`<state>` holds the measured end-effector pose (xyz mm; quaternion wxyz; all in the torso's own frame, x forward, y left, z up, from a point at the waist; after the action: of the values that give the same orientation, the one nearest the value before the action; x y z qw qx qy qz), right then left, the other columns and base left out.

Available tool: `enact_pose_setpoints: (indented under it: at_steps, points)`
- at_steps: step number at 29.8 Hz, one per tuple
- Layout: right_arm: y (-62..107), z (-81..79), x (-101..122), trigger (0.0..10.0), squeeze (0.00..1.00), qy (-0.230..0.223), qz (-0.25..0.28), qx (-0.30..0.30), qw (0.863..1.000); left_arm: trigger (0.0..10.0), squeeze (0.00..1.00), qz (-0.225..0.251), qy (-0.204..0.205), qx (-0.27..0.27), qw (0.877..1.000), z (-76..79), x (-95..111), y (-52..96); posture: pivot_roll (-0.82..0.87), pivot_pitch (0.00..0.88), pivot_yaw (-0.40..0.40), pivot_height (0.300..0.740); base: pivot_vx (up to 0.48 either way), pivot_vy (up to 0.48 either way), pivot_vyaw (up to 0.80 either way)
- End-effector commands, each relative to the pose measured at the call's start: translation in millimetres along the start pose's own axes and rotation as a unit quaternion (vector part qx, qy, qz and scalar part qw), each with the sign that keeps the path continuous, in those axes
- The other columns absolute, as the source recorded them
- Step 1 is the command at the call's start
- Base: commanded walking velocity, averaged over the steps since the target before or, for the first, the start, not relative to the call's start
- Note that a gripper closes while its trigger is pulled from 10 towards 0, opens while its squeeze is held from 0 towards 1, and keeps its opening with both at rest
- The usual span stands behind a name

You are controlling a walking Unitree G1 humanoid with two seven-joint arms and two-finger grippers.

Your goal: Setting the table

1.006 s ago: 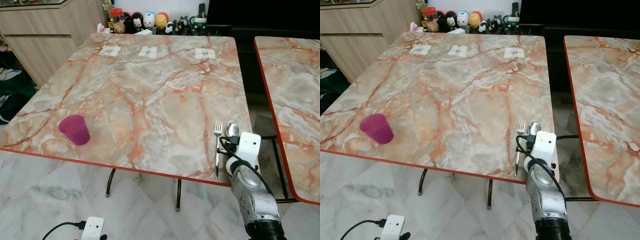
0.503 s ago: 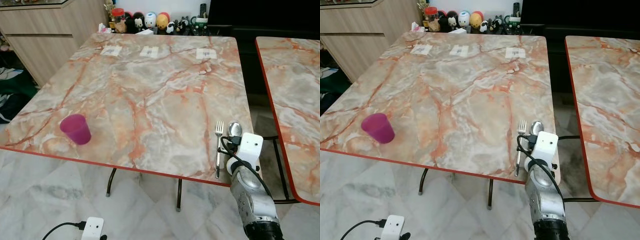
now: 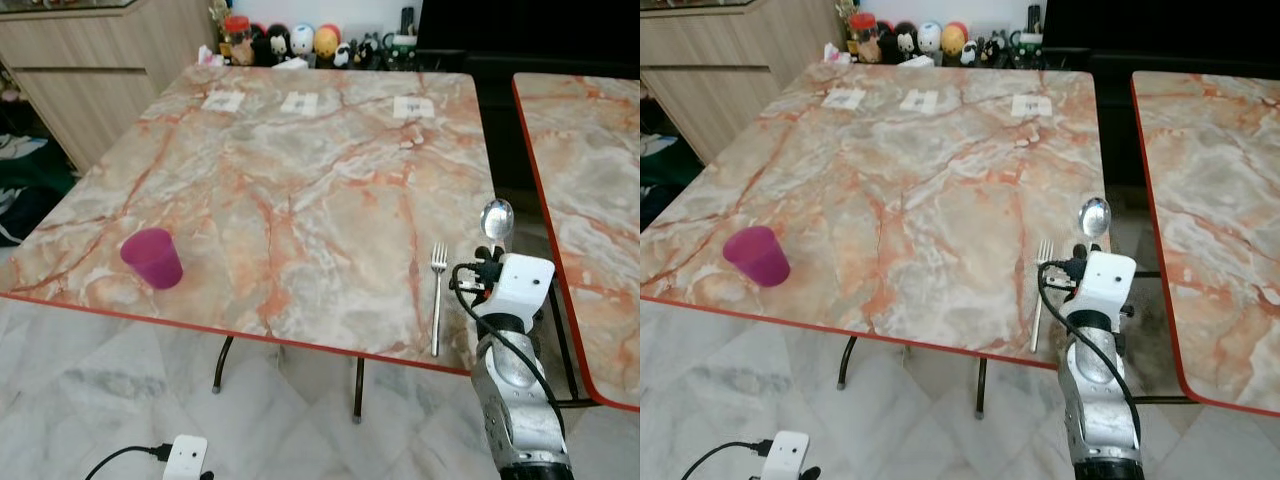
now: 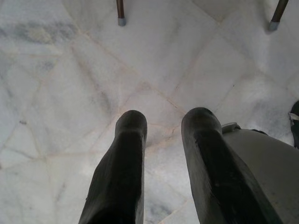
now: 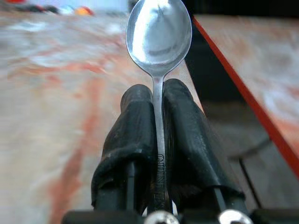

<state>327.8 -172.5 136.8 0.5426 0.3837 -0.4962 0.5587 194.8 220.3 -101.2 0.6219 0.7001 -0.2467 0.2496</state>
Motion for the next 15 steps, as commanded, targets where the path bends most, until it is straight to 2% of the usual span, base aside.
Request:
enact_pose_setpoints:
  at_steps: [1, 2, 5, 8, 10, 11, 15]
  points:
    - [2.1, -12.1, 17, 10.0, 0.0, 0.019, 0.045, 0.039, 0.998, 10.0, 0.0, -0.021, -0.005, 0.006, 1.0, -3.3, -11, 2.6, -0.12, 0.094, 0.047, 0.74, 0.0, 0.0, 0.0]
    - [5.5, -17.9, 22, 10.0, 0.0, 0.032, 0.066, 0.068, 0.995, 10.0, 0.0, -0.021, -0.004, 0.007, 1.0, -2.8, -11, 2.5, -0.13, 0.085, 0.044, 0.74, 0.0, -0.244, 0.0]
    - [8.0, -16.3, 23, 10.0, 0.0, 0.027, 0.067, 0.075, 0.995, 10.0, 0.0, -0.021, -0.003, 0.007, 1.0, -2.4, -11, 2.5, -0.13, 0.079, 0.04, 0.74, 0.0, 0.0, 0.0]
    - [9.1, -5.5, 26, 10.0, 0.0, 0.031, 0.072, 0.068, 0.995, 10.0, 0.0, -0.02, -0.005, 0.008, 1.0, -2.1, -11, 2.3, -0.13, 0.058, 0.036, 0.74, 0.0, 0.0, 0.0]
    - [9.0, -3.9, 26, 10.0, 0.0, 0.031, 0.074, 0.064, 0.995, 10.0, 0.0, -0.02, -0.007, 0.008, 1.0, -1.9, -11, 2.2, -0.14, 0.05, 0.036, 0.74, 0.0, -0.142, 0.0]
    - [8.2, -2.2, 26, 10.0, 0.0, 0.008, 0.075, 0.049, 0.996, 10.0, 0.0, -0.02, -0.008, 0.008, 1.0, -1.4, -11, 2.1, -0.14, 0.044, 0.037, 0.74, 0.0, -0.311, 0.0]
    - [7.7, -4.2, 23, 10.0, 0.0, -0.026, 0.059, 0.028, 0.998, 10.0, 0.0, -0.018, -0.009, 0.007, 1.0, 0.0, -9, 1.6, -0.13, 0.033, 0.035, 0.74, 0.0, -0.394, 0.0]
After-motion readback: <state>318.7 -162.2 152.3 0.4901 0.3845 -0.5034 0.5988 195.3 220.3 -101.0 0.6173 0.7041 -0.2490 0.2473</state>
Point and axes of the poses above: a point about 5 cm out from each wrist's last joint towards the gripper, its own y axis pointing back from the gripper into the wrist, its own x axis along the axis of the wrist's last joint, z = x × y, the point moved 3 cm from there along -y, pointing out of the wrist towards the gripper, and after that the axes turned 7 degrees about y, right-handed, at the moved point
